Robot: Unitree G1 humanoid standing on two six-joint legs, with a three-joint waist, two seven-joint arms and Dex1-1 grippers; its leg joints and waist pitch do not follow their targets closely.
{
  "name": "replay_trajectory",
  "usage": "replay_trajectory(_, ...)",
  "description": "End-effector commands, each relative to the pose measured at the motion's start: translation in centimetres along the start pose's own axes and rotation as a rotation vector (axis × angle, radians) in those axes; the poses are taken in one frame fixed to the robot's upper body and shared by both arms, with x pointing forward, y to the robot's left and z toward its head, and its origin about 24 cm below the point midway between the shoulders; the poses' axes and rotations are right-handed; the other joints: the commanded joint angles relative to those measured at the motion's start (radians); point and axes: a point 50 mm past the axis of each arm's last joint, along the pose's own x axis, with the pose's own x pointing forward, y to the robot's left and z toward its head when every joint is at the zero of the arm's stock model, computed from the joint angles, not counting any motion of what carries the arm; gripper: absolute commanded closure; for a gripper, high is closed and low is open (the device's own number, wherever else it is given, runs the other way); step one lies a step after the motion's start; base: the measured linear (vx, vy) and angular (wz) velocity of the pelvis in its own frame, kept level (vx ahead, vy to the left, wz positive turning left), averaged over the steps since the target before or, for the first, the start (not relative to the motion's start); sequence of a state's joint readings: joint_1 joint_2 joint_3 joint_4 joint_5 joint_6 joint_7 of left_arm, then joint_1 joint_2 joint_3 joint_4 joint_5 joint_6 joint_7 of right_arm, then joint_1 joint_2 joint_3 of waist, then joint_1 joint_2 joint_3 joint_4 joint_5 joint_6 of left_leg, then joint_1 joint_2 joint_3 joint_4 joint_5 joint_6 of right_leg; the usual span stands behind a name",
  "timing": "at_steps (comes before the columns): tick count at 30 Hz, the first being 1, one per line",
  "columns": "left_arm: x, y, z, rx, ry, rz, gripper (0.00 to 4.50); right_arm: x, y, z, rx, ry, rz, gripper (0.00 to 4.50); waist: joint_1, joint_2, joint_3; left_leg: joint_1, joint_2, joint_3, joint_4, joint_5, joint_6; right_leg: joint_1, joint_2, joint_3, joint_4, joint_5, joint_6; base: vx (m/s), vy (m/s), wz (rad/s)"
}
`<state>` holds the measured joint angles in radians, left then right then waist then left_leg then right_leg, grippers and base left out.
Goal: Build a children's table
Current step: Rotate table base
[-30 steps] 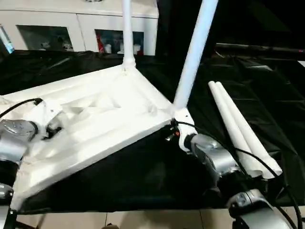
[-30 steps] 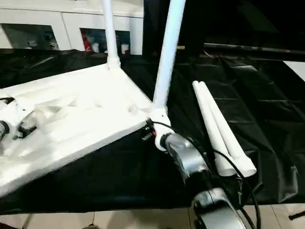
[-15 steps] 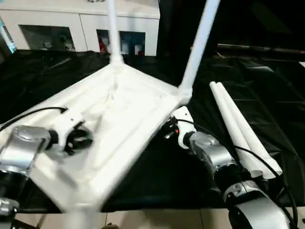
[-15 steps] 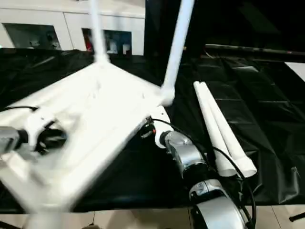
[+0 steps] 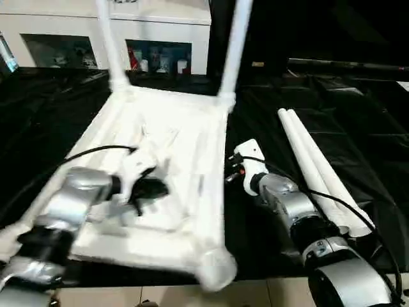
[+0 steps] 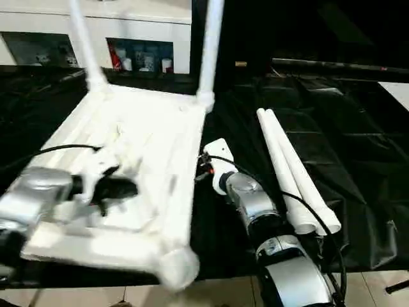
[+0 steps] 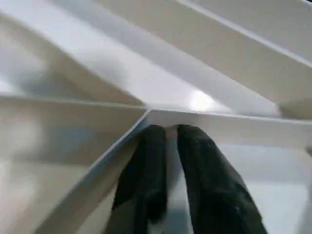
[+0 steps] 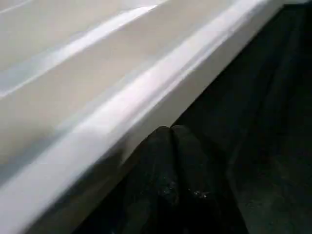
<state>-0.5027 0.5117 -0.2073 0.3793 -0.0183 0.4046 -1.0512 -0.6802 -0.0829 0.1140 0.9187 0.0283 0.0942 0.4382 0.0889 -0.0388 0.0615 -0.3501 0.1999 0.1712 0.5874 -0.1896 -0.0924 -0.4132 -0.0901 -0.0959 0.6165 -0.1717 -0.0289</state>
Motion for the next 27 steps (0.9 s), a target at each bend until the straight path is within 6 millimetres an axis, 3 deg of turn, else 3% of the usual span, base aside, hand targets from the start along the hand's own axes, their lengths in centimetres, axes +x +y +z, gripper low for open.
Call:
replay_trajectory(1,1.1,-0.2,1.7,0.069,-0.035,-0.001,4.18,0.4,0.5,0.7,-0.02,-0.022,0.029,4.5,0.001,0.024,-0.075,0.0,0.025,-0.004,-0.07,-0.16,-0.011,0.067,-0.057,0.059,-0.055,-0.101,-0.224,0.0,0.0,0.0)
replay_trajectory(2,1.7,0.2,2.0,0.087,-0.028,0.031,4.29,0.3,0.3,0.8,-0.021,-0.026,0.018,4.5,0.001,0.034,-0.075,0.001,0.024,-0.004,-0.07,-0.161,-0.01,0.066,-0.057,0.059,-0.056,-0.098,-0.224,0.0,0.0,0.0)
replay_trajectory(3,1.8,0.5,2.1,0.097,-0.02,0.056,4.36,0.3,0.2,0.8,-0.022,-0.029,0.013,4.5,0.001,0.028,-0.077,0.001,0.024,-0.003,-0.068,-0.157,-0.009,0.068,-0.056,0.059,-0.055,-0.084,-0.226,0.0,0.0,0.0)
replay_trajectory(5,2.0,1.3,2.2,0.126,0.001,0.127,4.44,0.2,-0.1,0.9,-0.03,-0.038,-0.006,4.5,0.001,0.036,-0.077,0.0,0.022,-0.005,-0.067,-0.159,-0.005,0.068,-0.055,0.058,-0.055,-0.082,-0.225,0.0,0.0,0.0)
replay_trajectory(7,2.0,2.2,2.3,0.134,0.01,0.195,4.47,0.0,-0.6,1.1,-0.031,-0.05,-0.023,4.5,0.0,0.033,-0.076,-0.001,0.022,-0.005,-0.067,-0.181,-0.006,0.071,-0.055,0.057,-0.059,-0.11,-0.215,0.0,0.0,0.0)
replay_trajectory(11,2.2,3.6,3.0,0.148,0.003,0.321,4.47,-0.9,-1.8,1.7,-0.046,-0.08,-0.066,4.5,0.001,0.038,-0.076,-0.002,0.021,-0.006,-0.065,-0.186,-0.006,0.069,-0.056,0.056,-0.066,-0.162,-0.197,0.0,0.0,0.0)
replay_trajectory(16,2.4,4.7,3.2,0.211,0.007,0.457,4.47,-2.8,-4.0,2.1,-0.053,-0.103,-0.186,4.5,0.004,0.042,-0.082,-0.002,0.019,-0.006,-0.059,-0.125,0.005,0.074,-0.049,0.055,-0.054,-0.042,-0.204,0.0,0.0,0.0)
replay_trajectory(20,2.5,4.7,3.7,0.231,-0.045,0.477,4.47,-3.8,-4.9,2.2,-0.051,-0.099,-0.248,4.5,0.006,0.038,-0.083,-0.004,0.017,-0.005,-0.057,-0.113,0.015,0.077,-0.049,0.055,-0.055,-0.027,-0.208,0.0,0.0,0.0)
replay_trajectory(22,2.6,3.8,5.0,0.225,-0.181,0.424,4.47,-5.0,-5.7,2.6,-0.028,-0.071,-0.319,4.5,0.006,0.046,-0.08,-0.002,0.02,-0.005,-0.059,-0.139,0.011,0.076,-0.051,0.054,-0.06,-0.055,-0.216,0.0,0.0,0.0)
replay_trajectory(25,2.3,2.5,6.0,0.184,-0.306,0.341,4.47,-6.2,-6.4,3.3,-0.05,-0.025,-0.397,4.5,0.006,0.05,-0.075,-0.002,0.021,-0.004,-0.06,-0.143,0.002,0.077,-0.051,0.055,-0.058,-0.07,-0.233,0.0,0.0,0.0)
replay_trajectory(27,1.6,1.8,6.6,0.17,-0.368,0.307,4.49,-7.2,-6.8,4.1,-0.016,-0.043,-0.388,4.33,0.004,0.051,-0.074,-0.003,0.021,-0.003,-0.059,-0.167,0.004,0.076,-0.053,0.055,-0.064,-0.117,-0.221,0.0,0.0,0.0)
